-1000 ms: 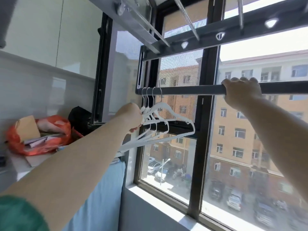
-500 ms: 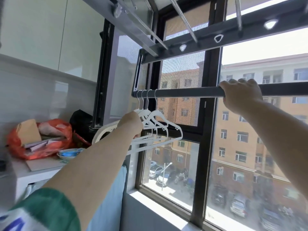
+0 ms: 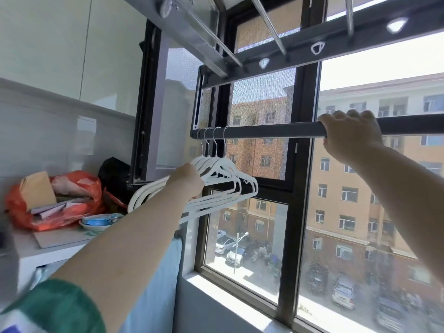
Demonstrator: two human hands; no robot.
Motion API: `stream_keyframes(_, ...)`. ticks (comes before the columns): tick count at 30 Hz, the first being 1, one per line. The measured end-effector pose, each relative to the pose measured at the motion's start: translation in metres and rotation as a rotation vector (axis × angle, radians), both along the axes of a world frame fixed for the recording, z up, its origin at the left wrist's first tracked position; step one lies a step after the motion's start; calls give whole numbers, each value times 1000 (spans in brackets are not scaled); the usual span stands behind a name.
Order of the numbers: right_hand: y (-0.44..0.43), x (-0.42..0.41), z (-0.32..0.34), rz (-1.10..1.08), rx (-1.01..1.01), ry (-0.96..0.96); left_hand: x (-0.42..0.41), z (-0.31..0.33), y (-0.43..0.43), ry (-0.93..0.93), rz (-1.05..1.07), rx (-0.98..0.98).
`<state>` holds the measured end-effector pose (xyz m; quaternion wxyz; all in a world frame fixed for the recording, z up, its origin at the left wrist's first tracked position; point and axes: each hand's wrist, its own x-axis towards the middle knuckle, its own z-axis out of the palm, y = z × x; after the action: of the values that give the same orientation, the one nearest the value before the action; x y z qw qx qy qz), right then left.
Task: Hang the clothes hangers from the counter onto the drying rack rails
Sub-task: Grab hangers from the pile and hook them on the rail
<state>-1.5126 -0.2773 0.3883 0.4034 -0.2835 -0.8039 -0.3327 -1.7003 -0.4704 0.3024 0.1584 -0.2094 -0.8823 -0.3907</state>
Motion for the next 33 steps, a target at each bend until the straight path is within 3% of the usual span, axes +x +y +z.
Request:
stream_keyframes(6, -3, 4, -6, 15, -36, -10, 7, 6, -5, 142, 64, -90)
stream_keyframes(12, -14, 26, -20, 49, -3, 61, 38, 7, -4, 408, 48, -61)
stream_keyframes(16, -30, 62, -32, -12, 4, 72, 68, 0, 5, 486, -181, 60)
stream_keyframes(19, -46, 97, -52, -94, -49, 94, 101, -12, 13, 438, -415, 105)
stream_keyframes(26, -97, 222, -130, -317, -503, 134, 203, -57, 30, 258, -963, -25)
stream_keyframes(33, -180, 413, -201, -692, -805, 217, 379, -123, 55, 61, -1435, -173)
